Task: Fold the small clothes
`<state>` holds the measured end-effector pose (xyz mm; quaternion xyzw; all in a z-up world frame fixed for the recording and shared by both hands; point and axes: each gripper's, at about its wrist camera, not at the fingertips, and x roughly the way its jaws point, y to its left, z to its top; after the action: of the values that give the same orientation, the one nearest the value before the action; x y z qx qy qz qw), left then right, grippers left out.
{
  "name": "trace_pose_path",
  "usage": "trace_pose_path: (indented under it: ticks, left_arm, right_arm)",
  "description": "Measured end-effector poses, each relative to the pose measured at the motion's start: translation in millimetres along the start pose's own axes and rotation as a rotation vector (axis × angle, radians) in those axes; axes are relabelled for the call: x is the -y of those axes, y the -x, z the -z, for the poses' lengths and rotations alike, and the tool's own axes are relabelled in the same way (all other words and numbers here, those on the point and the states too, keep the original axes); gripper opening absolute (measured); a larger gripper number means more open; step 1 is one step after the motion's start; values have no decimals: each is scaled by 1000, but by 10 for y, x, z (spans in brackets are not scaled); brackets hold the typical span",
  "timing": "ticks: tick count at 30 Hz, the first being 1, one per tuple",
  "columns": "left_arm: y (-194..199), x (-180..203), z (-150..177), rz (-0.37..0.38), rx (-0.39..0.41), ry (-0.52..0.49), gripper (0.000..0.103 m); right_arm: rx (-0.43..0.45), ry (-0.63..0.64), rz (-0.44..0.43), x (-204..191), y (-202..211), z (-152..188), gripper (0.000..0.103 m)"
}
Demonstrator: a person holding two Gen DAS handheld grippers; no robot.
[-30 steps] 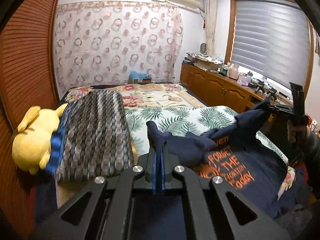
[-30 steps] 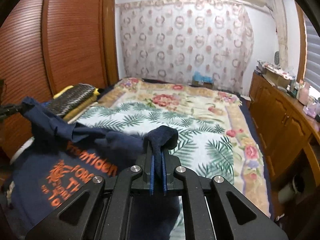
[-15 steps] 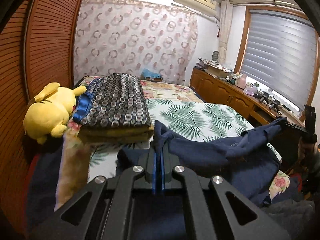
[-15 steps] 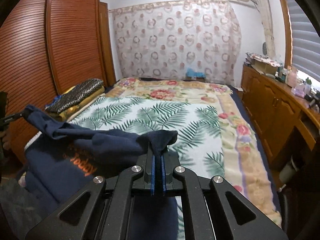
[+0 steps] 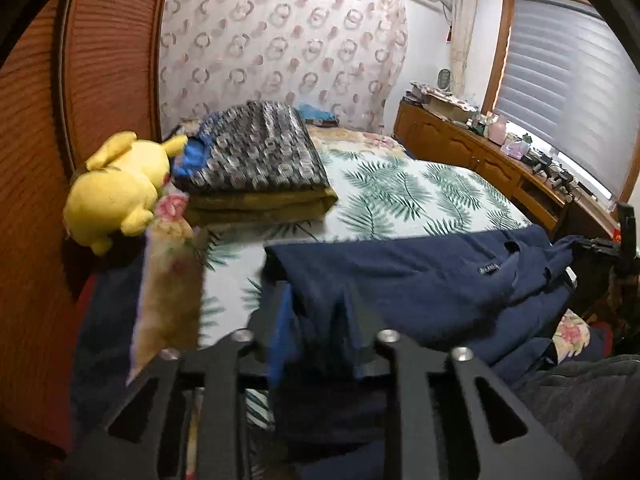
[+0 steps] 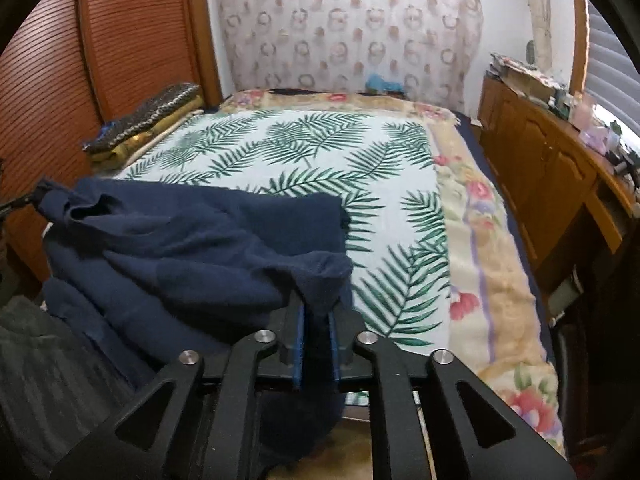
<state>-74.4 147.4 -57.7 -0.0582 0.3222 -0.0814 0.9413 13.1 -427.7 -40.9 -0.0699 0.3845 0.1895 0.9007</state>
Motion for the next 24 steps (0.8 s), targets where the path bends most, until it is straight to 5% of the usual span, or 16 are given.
trace_pose_path:
  ticks: [2, 5, 9, 24]
  left_arm:
    - [23, -11, -92, -21, 16, -9, 42]
    - [-45, -30, -196, -29, 16, -30, 51]
    - [-280, -107, -318, -21, -9, -46, 52]
    - [-1160, -202, -385, -46, -160, -55, 52]
  right_arm:
    - [25, 9, 20, 10, 68, -97, 30]
    - [57, 26, 18, 31, 117, -250, 33]
    - [66, 46, 22, 49, 22, -410, 45]
    - [-97, 33, -9, 64, -1096, -589, 47]
